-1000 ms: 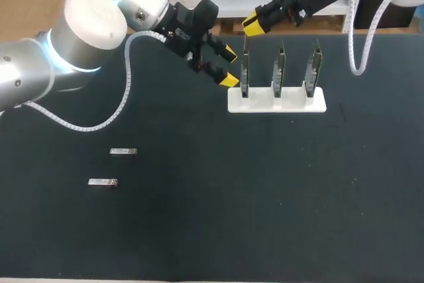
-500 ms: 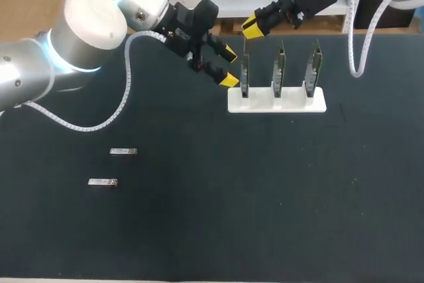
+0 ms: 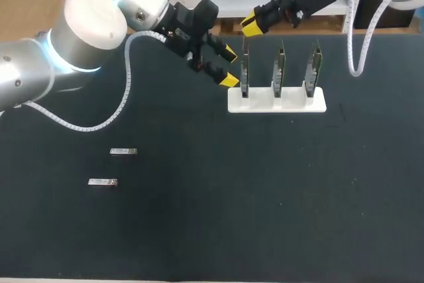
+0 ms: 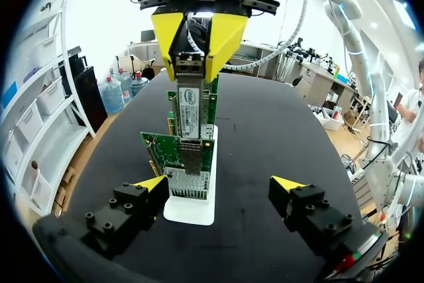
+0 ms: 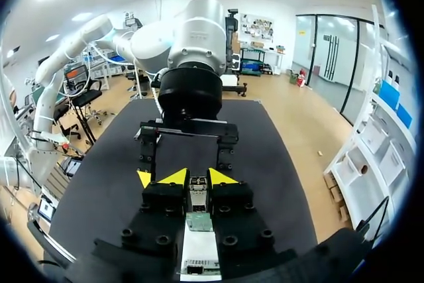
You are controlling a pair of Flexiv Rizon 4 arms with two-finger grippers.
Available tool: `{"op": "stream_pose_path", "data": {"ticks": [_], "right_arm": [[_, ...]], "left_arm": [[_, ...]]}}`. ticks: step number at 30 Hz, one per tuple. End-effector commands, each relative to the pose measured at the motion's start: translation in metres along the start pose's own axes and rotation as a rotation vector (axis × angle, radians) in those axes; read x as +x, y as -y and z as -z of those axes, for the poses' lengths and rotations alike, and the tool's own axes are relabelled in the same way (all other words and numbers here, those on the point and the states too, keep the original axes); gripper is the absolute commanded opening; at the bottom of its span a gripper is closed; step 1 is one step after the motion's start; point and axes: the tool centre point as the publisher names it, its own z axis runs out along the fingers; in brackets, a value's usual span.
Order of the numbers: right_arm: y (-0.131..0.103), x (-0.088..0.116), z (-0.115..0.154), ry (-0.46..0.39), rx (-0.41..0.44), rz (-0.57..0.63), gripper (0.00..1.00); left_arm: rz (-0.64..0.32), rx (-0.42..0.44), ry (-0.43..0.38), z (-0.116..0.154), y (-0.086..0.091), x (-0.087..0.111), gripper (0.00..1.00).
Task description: Pick up the optical module with the left hand, and insert it into the network port with the right hand.
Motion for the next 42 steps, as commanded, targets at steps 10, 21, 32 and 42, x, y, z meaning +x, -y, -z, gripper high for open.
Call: {"op": "stream_pose_path", "data": {"ticks": [10, 21, 32, 42], "right_arm": [[-0.0034, 0.0032, 0.0005, -0.014, 0.014, -0.002, 0.00], [-0.0029, 0.0044, -0.0018, -0.018, 0.011, -0.009, 0.00], [-0.0027, 0.0010, 0.0000, -0.014, 0.016, 0.001, 0.00], [-0.0004, 0.0040, -0.0023, -0.014, 0.010, -0.009, 0.00]], "left_arm": [[0.001, -0.006, 0.000, 0.0000, 0.0021, 0.0002, 1.00], [0.001, -0.006, 0.000, 0.0000, 0.0021, 0.0002, 1.00], [0.001, -0.006, 0.000, 0.0000, 0.0021, 0.0002, 1.00], [0.001, -0.006, 0.000, 0.0000, 0.0021, 0.0002, 1.00]]}}
